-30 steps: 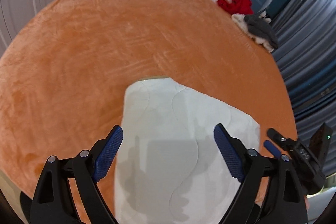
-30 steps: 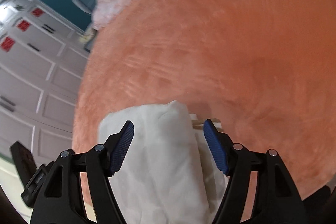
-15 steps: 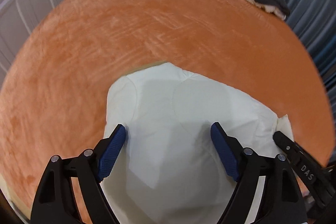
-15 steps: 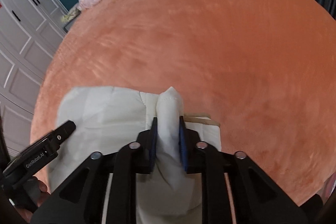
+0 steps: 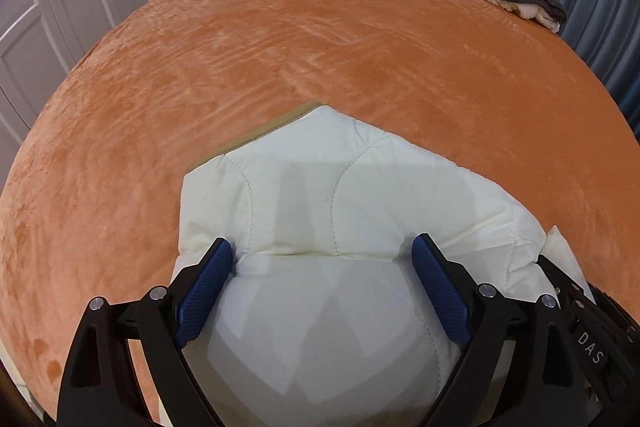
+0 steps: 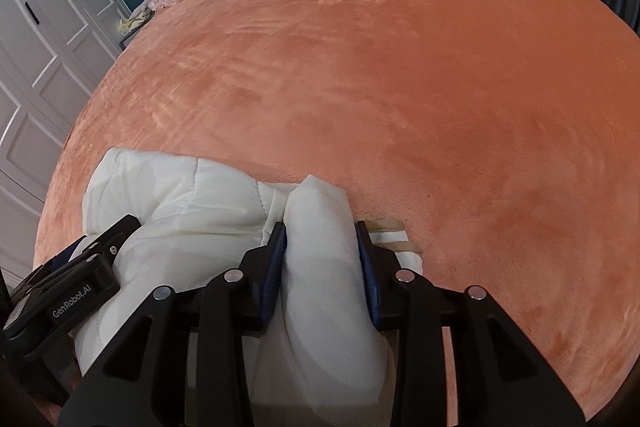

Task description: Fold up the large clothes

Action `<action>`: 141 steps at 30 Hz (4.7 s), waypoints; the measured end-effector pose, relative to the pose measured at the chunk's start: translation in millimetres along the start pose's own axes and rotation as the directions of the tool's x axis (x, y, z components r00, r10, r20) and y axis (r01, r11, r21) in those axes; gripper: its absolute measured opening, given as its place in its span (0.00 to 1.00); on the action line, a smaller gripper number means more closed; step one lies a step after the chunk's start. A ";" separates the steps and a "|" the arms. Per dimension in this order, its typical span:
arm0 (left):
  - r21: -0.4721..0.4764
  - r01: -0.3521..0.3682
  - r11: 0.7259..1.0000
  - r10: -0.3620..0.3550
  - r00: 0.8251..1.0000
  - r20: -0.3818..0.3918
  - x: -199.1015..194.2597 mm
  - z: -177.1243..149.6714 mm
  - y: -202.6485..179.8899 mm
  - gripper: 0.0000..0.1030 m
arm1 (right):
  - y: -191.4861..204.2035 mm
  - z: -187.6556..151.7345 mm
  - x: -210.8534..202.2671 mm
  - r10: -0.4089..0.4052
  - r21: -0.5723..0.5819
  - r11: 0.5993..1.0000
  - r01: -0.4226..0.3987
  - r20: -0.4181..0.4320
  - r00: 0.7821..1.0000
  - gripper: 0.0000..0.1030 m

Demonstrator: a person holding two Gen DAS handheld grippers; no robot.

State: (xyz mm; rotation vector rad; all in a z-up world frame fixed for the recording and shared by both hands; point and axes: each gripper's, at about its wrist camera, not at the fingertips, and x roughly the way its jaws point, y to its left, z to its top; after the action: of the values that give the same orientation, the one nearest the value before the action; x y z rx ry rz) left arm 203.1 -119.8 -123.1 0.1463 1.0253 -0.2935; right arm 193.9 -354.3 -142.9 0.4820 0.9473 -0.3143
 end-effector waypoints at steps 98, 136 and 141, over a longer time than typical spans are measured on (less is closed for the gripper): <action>-0.265 0.162 0.951 -0.195 0.976 -0.100 -85.3 -77.8 94.5 0.95 | -22.1 -77.2 -102.7 0.140 -0.029 0.989 -0.142 -0.060 0.988 0.83; 0.029 0.179 0.983 -0.179 0.984 0.008 -168.1 -75.0 35.4 0.66 | -15.6 -53.7 -121.4 0.349 0.093 0.934 -0.346 -0.014 0.937 0.37; 0.064 0.180 0.982 -0.185 0.979 0.082 -196.8 -53.5 18.5 0.64 | -7.1 -48.2 -153.9 0.336 0.030 0.941 -0.338 0.054 0.940 0.35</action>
State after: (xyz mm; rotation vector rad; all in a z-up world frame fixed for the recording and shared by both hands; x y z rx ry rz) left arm 69.7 -54.7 17.9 0.0892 0.9450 -0.4926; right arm 72.3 -327.8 -40.1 0.6592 0.7955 -0.0327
